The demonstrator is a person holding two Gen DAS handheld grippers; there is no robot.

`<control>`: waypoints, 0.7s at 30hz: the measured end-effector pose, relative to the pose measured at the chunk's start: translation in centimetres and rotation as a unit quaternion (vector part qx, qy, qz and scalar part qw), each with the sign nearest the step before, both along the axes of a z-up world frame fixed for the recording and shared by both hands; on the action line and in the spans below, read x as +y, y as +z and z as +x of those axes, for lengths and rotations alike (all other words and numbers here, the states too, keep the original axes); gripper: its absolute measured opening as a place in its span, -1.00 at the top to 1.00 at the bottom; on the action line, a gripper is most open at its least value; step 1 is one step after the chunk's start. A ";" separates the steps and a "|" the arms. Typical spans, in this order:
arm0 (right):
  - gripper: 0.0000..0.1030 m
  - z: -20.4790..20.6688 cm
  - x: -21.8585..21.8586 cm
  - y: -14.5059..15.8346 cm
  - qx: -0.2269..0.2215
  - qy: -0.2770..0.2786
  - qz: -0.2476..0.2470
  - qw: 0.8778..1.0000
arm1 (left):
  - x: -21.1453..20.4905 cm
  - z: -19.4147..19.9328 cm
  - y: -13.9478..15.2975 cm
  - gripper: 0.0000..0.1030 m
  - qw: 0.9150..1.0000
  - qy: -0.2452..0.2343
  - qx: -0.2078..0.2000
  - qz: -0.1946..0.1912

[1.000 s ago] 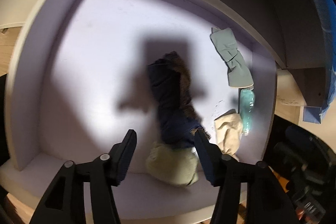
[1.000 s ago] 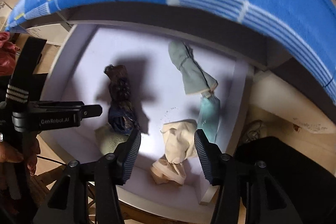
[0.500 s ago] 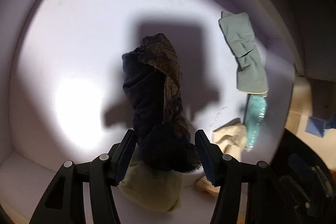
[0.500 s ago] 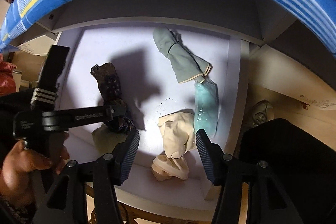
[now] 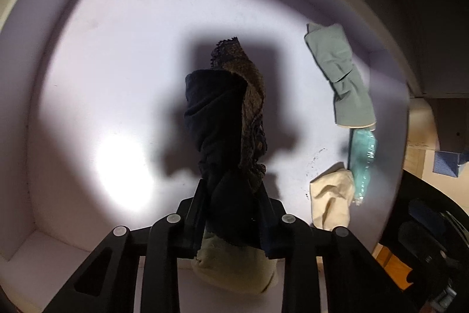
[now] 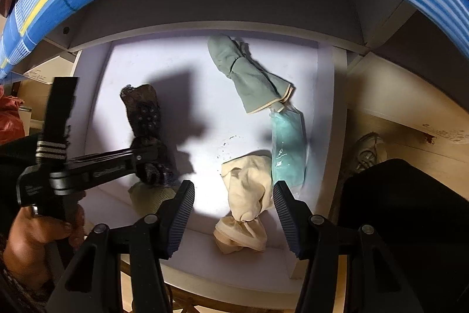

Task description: Organize soft objects

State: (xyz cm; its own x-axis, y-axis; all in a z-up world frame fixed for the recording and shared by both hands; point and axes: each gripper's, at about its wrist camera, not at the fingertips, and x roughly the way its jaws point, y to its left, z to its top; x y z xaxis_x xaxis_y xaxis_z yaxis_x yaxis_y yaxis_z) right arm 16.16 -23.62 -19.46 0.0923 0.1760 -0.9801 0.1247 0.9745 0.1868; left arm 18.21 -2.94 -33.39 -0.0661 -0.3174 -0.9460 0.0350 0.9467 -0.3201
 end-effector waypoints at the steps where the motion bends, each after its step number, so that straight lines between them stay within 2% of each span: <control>1: -0.11 0.0 0.0 -0.1 0.001 0.000 -0.001 1.000 | 0.2 -0.2 0.4 0.44 1.000 -0.001 -0.004 -0.003; 7: -0.11 0.0 0.2 -0.1 0.002 0.001 0.001 1.000 | 1.1 -1.2 3.4 0.45 0.999 -0.020 -0.027 -0.006; 13: -0.11 0.0 0.2 -0.2 0.002 0.000 0.001 1.000 | 2.4 -1.3 7.0 0.45 0.996 -0.064 -0.060 0.003; 21: -0.11 0.0 0.3 -0.1 0.003 0.007 -0.002 1.000 | 3.4 -2.5 13.4 0.45 0.985 -0.116 -0.130 0.015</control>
State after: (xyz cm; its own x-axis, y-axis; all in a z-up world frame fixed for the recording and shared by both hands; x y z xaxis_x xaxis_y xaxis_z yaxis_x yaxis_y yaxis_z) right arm 16.14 -23.34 -19.61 0.0835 0.1725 -0.9815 0.1123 0.9770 0.1813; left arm 15.69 0.48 -20.03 0.1114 -0.2939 -0.9493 0.3285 0.9124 -0.2440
